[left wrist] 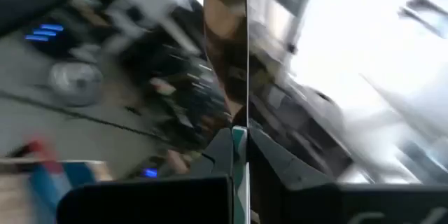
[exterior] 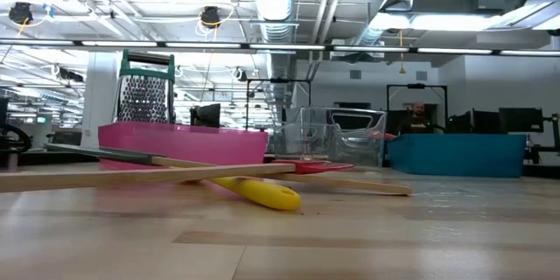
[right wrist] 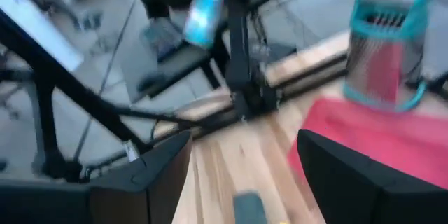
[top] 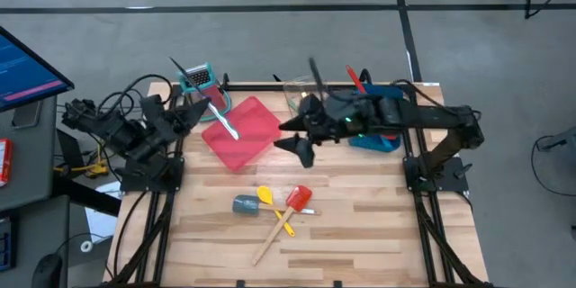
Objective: Pick & Place Kitchen Items
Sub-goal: Put the blue and white knife into the transparent bin
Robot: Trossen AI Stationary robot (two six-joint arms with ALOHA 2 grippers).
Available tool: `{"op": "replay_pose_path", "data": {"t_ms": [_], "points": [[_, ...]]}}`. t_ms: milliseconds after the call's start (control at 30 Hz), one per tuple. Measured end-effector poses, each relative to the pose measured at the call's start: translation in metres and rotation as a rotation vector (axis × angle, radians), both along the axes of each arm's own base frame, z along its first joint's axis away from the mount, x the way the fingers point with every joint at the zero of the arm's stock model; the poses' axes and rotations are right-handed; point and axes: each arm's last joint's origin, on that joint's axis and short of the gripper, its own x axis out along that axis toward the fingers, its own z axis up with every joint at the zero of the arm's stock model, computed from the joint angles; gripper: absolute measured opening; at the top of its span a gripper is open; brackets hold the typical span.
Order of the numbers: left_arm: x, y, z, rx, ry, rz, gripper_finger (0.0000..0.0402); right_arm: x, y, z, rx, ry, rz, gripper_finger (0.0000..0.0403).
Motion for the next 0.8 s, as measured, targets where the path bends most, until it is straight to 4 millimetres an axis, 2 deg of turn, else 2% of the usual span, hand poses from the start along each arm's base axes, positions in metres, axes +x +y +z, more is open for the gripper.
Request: {"op": "replay_pose_path", "data": {"t_ms": [167, 333, 500, 667, 800], "points": [[0.005, -0.002, 0.005, 0.230, -0.097, -0.250, 0.0007, 0.024, -0.023, -0.002, 0.123, -0.107, 0.198, 0.0260], [0.009, 0.002, 0.007, 0.371, -0.156, -0.384, 0.0008, 0.040, -0.036, -0.002, 0.181, -0.220, 0.402, 0.0260], [0.016, 0.012, 0.005, 0.411, -0.143, -0.366, 0.0008, 0.046, -0.044, 0.003, 0.187, -0.313, 0.433, 0.0260], [0.028, 0.025, 0.001, 0.426, -0.114, -0.352, 0.0008, 0.050, -0.054, -0.001, 0.159, -0.325, 0.414, 0.0260], [0.045, 0.037, -0.006, 0.395, -0.094, -0.407, 0.0008, 0.057, -0.061, -0.008, 0.163, -0.315, 0.423, 0.0260]]}}
